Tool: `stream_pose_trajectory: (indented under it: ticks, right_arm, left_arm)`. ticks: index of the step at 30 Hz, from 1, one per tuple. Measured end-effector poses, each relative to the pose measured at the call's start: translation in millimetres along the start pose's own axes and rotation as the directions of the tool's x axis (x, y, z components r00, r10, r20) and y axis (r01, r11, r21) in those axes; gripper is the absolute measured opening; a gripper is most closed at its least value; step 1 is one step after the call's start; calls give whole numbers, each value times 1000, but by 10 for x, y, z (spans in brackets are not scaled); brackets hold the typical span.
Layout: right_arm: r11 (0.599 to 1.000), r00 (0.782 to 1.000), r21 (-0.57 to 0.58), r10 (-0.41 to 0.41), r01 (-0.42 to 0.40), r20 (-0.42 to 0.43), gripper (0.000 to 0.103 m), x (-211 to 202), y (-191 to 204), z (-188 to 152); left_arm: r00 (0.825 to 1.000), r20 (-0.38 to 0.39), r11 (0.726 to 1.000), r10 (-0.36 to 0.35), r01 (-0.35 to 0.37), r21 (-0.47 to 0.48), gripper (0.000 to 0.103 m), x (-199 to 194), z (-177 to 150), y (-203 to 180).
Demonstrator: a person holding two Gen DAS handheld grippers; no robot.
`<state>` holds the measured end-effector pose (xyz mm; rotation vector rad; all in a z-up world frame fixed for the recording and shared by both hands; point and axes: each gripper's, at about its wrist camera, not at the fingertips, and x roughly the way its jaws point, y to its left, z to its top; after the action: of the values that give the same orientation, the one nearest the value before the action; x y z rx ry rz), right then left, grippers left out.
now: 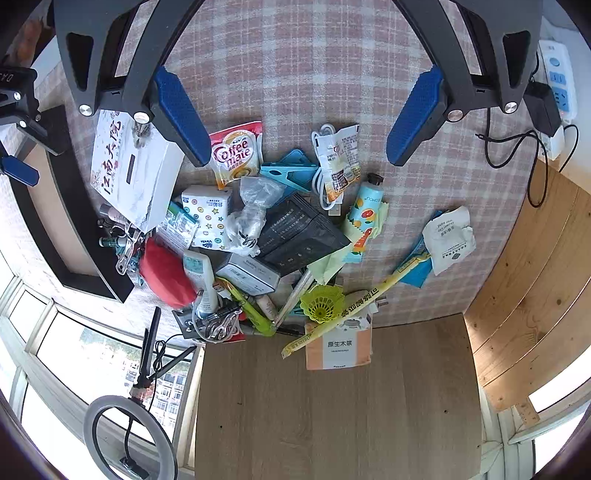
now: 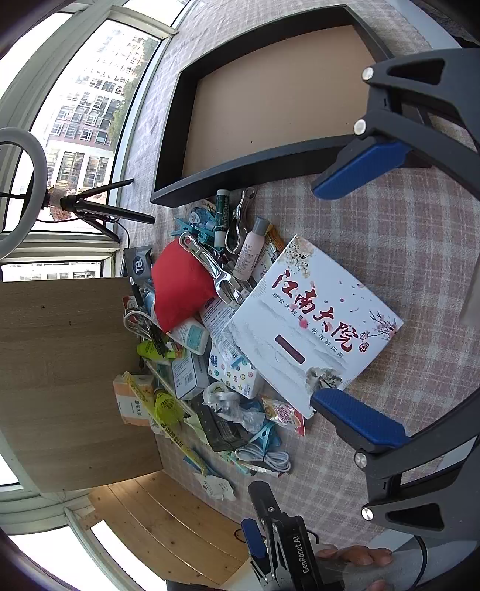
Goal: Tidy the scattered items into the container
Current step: 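Grasp the white box with red Chinese text with the right gripper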
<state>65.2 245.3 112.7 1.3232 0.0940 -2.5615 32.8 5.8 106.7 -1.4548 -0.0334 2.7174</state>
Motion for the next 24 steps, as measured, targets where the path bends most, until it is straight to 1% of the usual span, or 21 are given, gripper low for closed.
stream_pose_trajectory:
  ticks: [5,9,11,13,16,17,19,20,22,24]
  right_arm:
    - [995,1000,-99,27,-29,-14,103,-10,-155,86]
    - [984,993,-140,102,-110,-65,103,99,-264,159]
    - [974,988,-175,128,-142,-91,103,166,-286,186]
    - [960,986,-230,138,-156,-96,103,227,-271,203]
    - [940,985,-299,143,-165,-93,101,318,-239,243]
    - [935,984,-309,151,-173,-94,99,353,-240,257]
    - [927,980,-324,161,-190,-115,88,454,-241,299]
    - [921,978,-333,168,-201,-126,85,508,-236,316]
    - [913,974,-349,171,-214,-150,68,618,-234,347]
    - [906,965,-348,185,-241,-185,62,723,-229,383]
  left_arm:
    - [1000,-26,997,8,-10,-81,96,-65,-137,-182]
    - [998,-61,994,5,-11,-110,96,-55,-300,-445]
    - [997,-72,992,-7,-2,-126,96,-53,-389,-579]
    - [996,-83,990,-13,1,-144,96,-43,-463,-700]
    - [995,-96,986,-19,2,-167,91,-14,-539,-847]
    - [994,-105,985,-29,10,-175,88,5,-558,-886]
    - [991,-117,979,-59,35,-200,86,47,-601,-939]
    - [990,-124,975,-72,44,-216,84,72,-621,-950]
    - [986,-138,966,-91,54,-253,77,132,-645,-959]
    - [983,-145,953,-110,63,-298,75,195,-660,-950]
